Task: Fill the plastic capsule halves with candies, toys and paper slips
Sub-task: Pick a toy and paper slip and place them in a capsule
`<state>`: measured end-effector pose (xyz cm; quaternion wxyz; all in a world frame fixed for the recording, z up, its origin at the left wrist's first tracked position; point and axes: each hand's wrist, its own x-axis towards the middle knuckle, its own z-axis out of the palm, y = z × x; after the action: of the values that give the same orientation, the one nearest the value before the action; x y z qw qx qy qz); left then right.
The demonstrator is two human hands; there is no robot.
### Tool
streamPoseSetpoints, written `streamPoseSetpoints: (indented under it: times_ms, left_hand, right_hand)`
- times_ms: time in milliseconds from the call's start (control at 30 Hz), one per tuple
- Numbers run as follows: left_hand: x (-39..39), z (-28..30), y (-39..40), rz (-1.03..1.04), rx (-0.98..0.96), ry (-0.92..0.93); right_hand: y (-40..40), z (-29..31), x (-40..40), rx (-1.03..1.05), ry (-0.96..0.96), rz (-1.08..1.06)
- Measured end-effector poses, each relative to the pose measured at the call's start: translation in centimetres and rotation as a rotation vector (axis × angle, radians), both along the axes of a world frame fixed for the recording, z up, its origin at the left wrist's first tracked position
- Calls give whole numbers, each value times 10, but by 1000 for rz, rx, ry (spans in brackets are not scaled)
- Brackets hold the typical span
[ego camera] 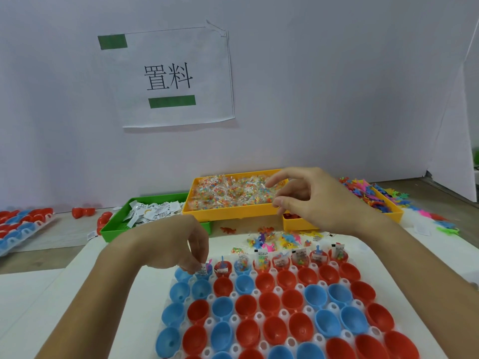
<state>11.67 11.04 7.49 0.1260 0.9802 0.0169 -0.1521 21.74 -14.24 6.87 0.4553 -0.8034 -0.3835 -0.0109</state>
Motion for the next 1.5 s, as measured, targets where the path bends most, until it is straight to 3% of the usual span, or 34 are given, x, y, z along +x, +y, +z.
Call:
streamPoseSetpoints:
  times_ms: [267, 1033, 1367, 1500]
  left_hand:
    - [4, -7, 5, 3, 76, -31]
    - [6, -9, 5, -54, 29, -32]
    - [3, -9, 10, -14, -28, -5]
    - [8, -13, 9, -26, 23, -53]
  right_hand:
    - [-2, -1, 1, -27, -21, -10]
    - [-19, 1, 17, 13, -44, -63]
    - [-45, -13, 43, -102, -72, -313]
    - [-38, -23, 44, -228, -73, -286]
